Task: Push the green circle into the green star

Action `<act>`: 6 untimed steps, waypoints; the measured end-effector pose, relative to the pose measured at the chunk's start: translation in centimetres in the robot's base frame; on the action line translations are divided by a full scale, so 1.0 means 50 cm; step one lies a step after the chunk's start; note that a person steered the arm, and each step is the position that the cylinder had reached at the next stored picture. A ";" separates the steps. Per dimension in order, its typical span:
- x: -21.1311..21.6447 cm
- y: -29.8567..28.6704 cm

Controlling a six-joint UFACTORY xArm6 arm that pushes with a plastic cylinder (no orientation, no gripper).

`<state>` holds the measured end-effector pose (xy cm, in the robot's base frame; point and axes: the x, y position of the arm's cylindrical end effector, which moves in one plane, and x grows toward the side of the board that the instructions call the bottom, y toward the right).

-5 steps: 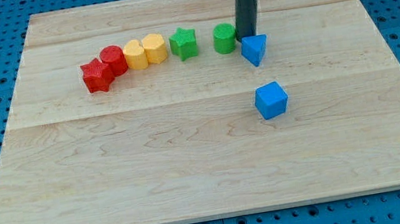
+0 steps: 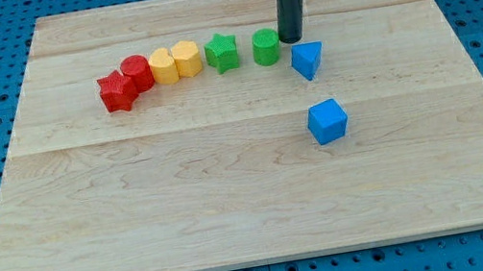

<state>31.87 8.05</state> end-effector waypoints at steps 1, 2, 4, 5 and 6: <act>0.017 0.040; 0.036 0.022; 0.036 -0.047; 0.036 0.003; 0.033 0.158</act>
